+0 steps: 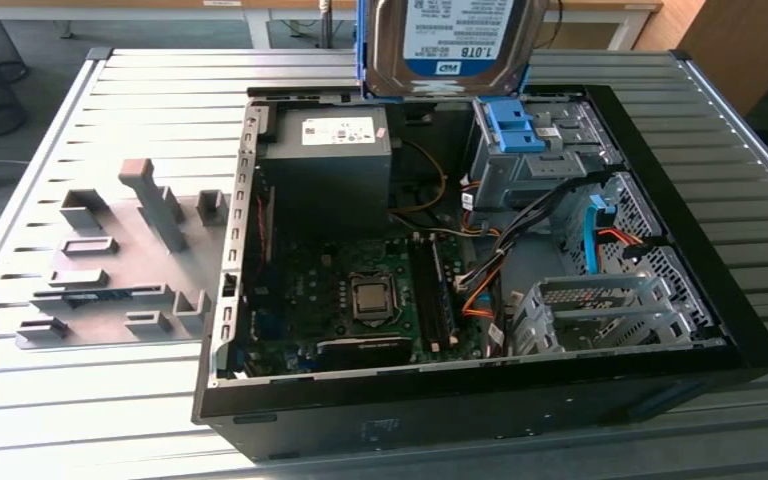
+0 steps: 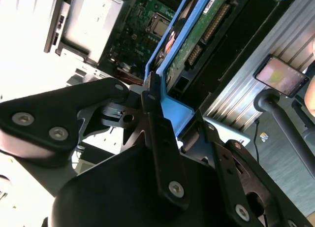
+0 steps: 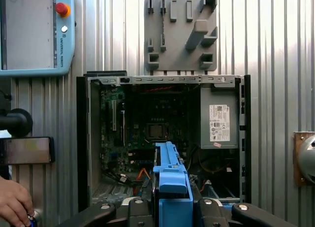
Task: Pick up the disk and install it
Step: 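Insert the disk into the insertion slot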
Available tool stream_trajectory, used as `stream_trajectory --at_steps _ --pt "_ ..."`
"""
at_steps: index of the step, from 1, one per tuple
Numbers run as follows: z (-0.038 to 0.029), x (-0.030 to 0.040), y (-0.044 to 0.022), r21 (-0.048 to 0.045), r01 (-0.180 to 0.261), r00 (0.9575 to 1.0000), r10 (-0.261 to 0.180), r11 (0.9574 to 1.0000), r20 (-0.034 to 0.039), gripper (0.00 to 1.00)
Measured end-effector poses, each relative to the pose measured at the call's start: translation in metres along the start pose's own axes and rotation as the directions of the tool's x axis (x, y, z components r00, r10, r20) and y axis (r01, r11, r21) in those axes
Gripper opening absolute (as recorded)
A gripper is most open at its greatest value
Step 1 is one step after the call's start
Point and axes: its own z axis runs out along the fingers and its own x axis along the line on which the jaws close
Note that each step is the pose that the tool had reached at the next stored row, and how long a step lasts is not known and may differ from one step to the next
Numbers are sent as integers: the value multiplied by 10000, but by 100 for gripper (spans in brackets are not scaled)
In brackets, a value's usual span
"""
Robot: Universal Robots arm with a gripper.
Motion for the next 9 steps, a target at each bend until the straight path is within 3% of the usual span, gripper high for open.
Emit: stream_trajectory --at_steps 4,9 --pt "48 6 -54 2 -1 10000 1 10000 22 37" --pt "87 51 -74 101 5 10000 -6 9999 20 37"
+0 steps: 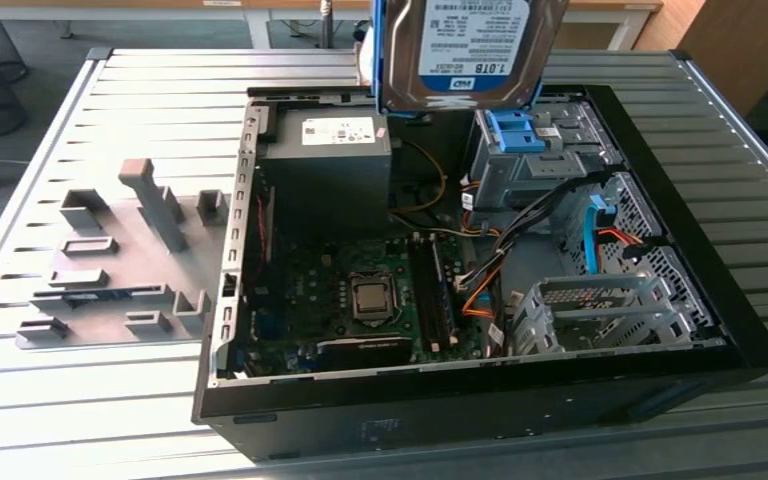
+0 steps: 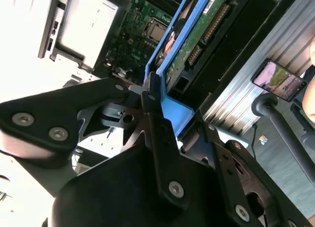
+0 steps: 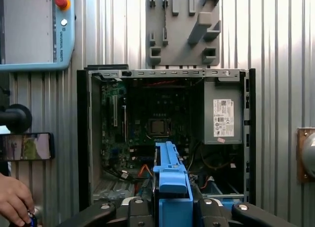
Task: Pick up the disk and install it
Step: 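Insert the disk into the insertion slot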
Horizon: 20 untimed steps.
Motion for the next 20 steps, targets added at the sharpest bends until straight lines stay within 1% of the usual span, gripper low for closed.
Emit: stream_trajectory --at_steps 2,4,5,7,8,15,16,18,20 --pt "22 69 -1 5 -1 10000 1 10000 4 37" --pt "42 152 -5 5 0 10000 0 10000 2 37" --pt "52 179 -8 5 1 10000 -1 10000 4 37" --pt "82 205 -24 5 1 10000 -1 10000 5 37" --pt "96 210 -46 5 0 10000 0 10000 3 37" --pt "164 210 -328 -10 0 10000 0 10000 3 37" --pt "173 212 -360 -12 1 10000 -1 10000 5 37" --pt "188 225 -399 -14 0 10000 0 10000 3 37" --pt "202 249 -414 -15 0 10000 0 10000 1 37"
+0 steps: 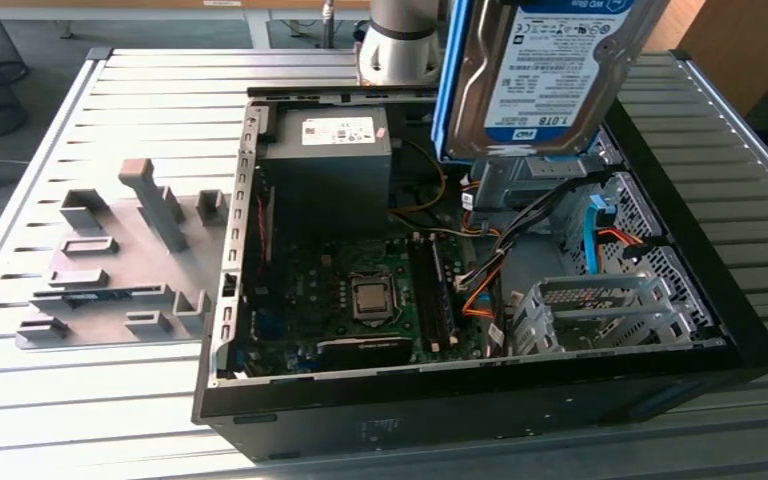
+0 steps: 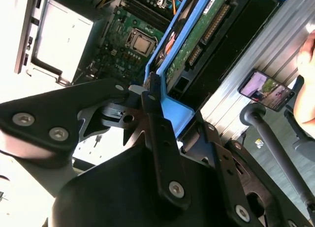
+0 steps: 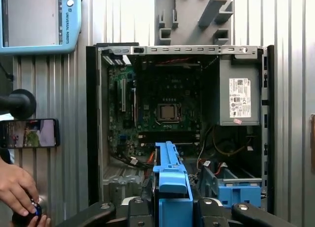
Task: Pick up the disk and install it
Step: 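Insert the disk into the insertion slot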
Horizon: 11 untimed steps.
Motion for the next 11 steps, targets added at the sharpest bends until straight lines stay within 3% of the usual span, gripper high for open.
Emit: stream_trajectory --at_steps 11 --pt "80 268 -21 0 0 10000 0 10000 0 37"
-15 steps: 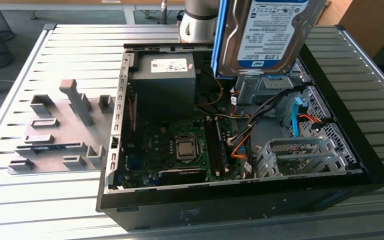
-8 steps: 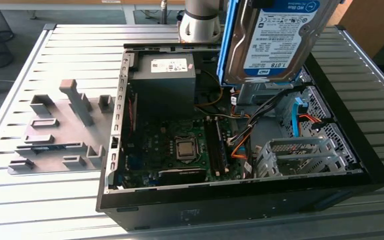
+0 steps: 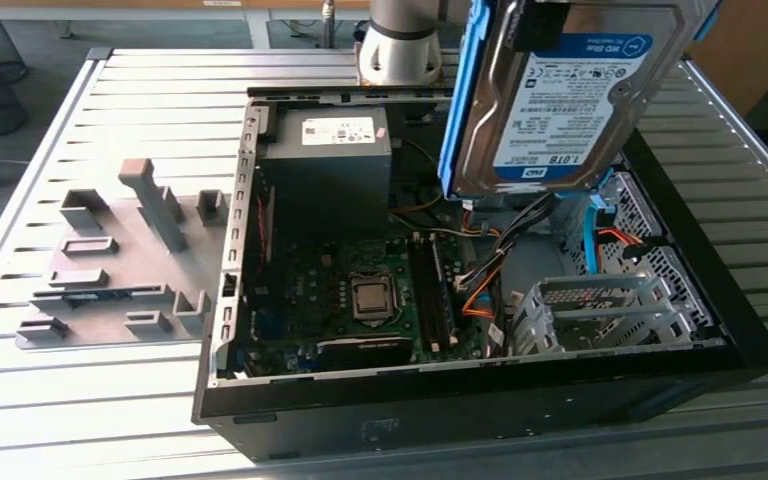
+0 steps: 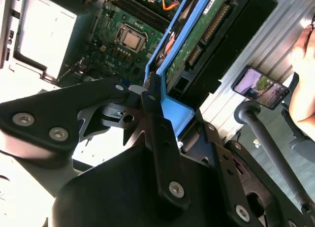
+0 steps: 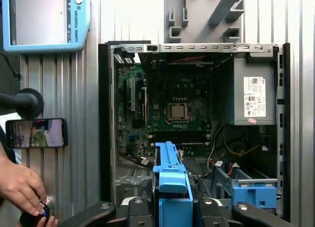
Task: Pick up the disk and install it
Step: 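Insert the disk into the insertion slot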
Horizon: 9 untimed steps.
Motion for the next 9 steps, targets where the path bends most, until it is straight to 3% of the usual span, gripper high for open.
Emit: stream_trajectory --at_steps 6,9 --pt "58 18 -176 0 0 10000 0 10000 3 37" --pt "74 31 -221 1 -1 10000 1 10000 7 37"
